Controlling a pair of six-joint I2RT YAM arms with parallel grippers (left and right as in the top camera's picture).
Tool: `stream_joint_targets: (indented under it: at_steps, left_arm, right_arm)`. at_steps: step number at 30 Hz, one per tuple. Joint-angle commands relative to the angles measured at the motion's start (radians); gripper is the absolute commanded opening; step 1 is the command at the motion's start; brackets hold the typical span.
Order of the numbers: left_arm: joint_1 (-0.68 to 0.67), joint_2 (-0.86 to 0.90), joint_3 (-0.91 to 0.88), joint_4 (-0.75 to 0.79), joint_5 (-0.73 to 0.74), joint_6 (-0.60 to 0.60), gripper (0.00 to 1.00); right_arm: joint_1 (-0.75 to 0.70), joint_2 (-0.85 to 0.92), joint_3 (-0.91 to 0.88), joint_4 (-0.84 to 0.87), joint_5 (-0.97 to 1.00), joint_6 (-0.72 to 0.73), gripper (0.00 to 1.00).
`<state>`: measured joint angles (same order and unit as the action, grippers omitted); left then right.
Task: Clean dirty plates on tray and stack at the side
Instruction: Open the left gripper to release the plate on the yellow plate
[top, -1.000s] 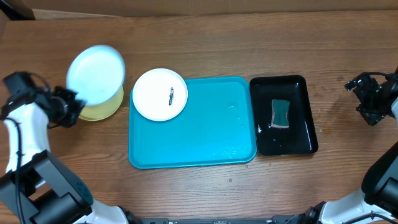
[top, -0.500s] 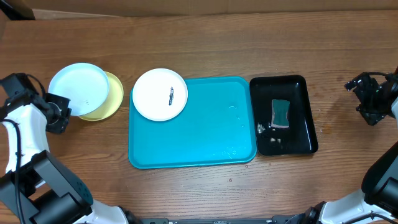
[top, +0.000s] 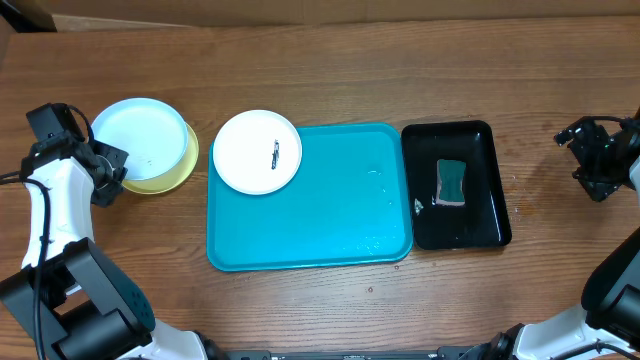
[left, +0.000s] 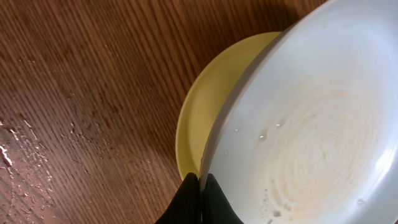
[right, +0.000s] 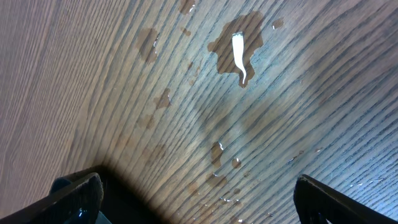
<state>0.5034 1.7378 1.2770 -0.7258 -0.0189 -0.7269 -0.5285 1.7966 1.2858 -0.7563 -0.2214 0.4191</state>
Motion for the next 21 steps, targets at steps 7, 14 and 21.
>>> stream_joint_targets:
  at_steps: [7,14,21]
  left_arm:
    - [-0.004,0.009,-0.076,0.1,-0.031,-0.007,0.04]
    - [-0.008,0.009,-0.106,0.152,-0.025,-0.006,0.07]
    - [-0.026,0.009,-0.11,0.166,-0.021,-0.006,0.21]
  right_arm:
    - [-0.001,-0.011,0.018,0.004,-0.001,0.008,1.0]
    - [-0.001,-0.011,0.018,0.004,-0.001,0.008,1.0]
    - [-0.001,-0.011,0.018,0.004,-0.001,0.008,1.0]
